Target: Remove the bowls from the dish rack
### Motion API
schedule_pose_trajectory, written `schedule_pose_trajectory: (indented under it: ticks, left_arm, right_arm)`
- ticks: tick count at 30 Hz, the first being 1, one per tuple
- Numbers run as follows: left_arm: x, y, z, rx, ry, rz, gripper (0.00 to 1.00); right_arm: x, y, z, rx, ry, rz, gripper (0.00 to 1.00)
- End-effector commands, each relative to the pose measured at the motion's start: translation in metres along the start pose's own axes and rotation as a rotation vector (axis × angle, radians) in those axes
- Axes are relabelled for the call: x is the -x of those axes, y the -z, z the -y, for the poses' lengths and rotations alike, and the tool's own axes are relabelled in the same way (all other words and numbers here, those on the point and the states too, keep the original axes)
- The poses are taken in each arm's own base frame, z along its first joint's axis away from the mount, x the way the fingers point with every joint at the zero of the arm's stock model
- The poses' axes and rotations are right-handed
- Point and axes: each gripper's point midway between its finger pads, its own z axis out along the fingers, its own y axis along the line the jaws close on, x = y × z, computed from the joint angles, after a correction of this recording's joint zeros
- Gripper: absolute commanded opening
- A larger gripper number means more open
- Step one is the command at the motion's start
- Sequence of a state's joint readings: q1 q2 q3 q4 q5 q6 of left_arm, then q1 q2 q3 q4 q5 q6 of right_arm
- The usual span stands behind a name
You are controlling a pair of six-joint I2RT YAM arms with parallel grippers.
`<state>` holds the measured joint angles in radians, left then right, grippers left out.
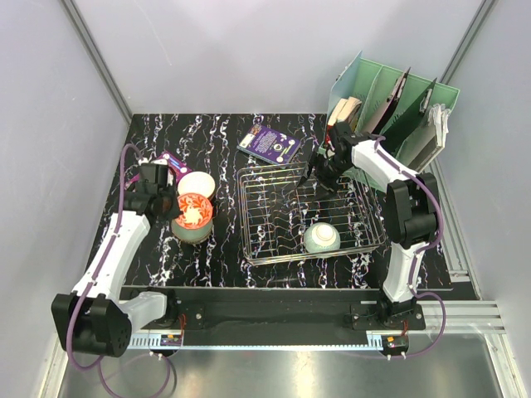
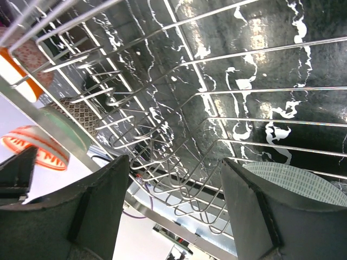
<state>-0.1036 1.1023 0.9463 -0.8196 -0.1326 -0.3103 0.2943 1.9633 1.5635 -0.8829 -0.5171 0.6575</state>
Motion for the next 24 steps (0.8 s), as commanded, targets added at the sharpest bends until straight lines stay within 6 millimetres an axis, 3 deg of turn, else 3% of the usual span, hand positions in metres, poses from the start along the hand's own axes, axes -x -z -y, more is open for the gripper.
schedule_pose_trajectory:
  ticks: [1,8,16,20,22,24]
  left_arm:
    - [0.004,-0.006,0.0,0.006,0.067,0.017,0.0]
    - [-0.021,-0.017,0.001,-0.001,0.118,-0.059,0.0]
    - [-0.029,-0.018,-0.004,0.027,0.153,-0.063,0.02]
    - [-0.031,-0.018,-0.006,0.041,0.172,-0.059,0.22]
    - [-0.031,-0.017,-0.008,0.054,0.184,-0.057,0.39]
    - [-0.03,-0.017,-0.01,0.063,0.191,-0.05,0.45]
  right_arm:
    - [0.007,0.021,-0.028,0.073,0.039,0.05,0.76]
    - [0.007,0.018,-0.027,0.073,0.041,0.039,0.76]
    - [0.007,0.014,-0.024,0.064,0.038,0.028,0.76]
    - [0.009,0.012,-0.024,0.062,0.041,0.026,0.76]
    - [0.01,0.013,-0.025,0.062,0.043,0.029,0.76]
    - [0.011,0.012,-0.025,0.063,0.045,0.03,0.77]
